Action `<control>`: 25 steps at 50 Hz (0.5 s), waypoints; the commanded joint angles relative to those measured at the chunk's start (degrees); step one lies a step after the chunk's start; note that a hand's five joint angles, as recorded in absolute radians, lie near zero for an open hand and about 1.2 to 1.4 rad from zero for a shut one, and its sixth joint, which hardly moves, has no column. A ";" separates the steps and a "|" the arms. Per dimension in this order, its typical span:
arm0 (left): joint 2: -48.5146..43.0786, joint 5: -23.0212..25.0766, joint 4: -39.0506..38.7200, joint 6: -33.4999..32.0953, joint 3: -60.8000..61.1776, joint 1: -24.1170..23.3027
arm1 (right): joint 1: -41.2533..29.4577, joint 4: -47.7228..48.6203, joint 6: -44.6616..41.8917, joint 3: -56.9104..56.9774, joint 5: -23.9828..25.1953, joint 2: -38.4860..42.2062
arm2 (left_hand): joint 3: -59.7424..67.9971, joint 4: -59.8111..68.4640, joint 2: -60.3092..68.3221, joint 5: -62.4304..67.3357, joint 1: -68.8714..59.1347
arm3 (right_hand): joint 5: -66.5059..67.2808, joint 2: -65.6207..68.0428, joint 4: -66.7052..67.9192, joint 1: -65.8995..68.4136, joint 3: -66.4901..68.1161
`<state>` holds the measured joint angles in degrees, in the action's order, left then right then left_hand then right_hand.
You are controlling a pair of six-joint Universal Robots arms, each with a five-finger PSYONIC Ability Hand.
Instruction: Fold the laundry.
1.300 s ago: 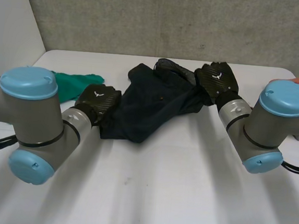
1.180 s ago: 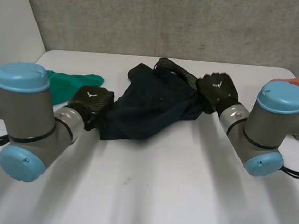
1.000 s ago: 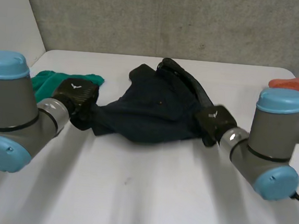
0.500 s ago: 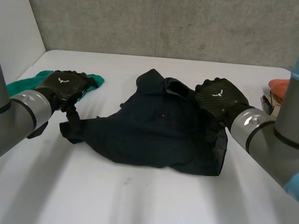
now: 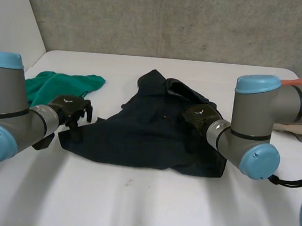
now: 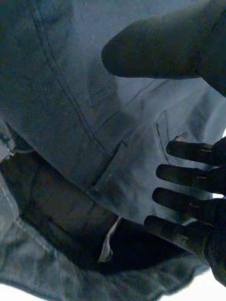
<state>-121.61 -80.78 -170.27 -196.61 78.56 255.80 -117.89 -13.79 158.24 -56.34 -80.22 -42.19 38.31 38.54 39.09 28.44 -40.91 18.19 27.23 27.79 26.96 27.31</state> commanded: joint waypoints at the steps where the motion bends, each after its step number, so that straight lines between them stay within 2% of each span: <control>1: -1.26 -0.43 0.47 -0.89 -1.48 -0.83 | -0.23 1.22 1.10 2.02 -0.11 3.34 | 39.47 39.23 38.69 39.34 -36.87 | 4.86 5.82 5.26 6.09 5.73; 9: 4.01 0.97 1.00 -0.71 -1.57 -0.83 | -0.41 3.94 1.37 2.37 0.33 3.87 | 41.69 41.46 40.91 41.56 -39.09 | 6.87 7.83 7.27 8.10 7.75; 19: 11.30 2.38 0.65 0.34 -1.40 -1.62 | -0.58 7.20 1.98 2.29 0.59 4.66 | 41.69 41.46 40.91 41.56 -39.09 | 29.57 30.53 29.97 30.80 30.45; 25: 13.94 2.03 -1.20 1.40 -2.10 -3.20 | -0.76 7.02 3.39 2.11 1.20 4.14 | 41.69 41.46 40.91 41.56 -39.09 | 48.05 49.01 48.45 49.28 48.93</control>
<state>-109.74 -78.47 -169.88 -195.98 76.96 253.80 -118.55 -6.54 160.50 -54.09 -79.46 -37.57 68.09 68.57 68.43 56.35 -67.21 48.71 59.10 59.04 58.83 59.09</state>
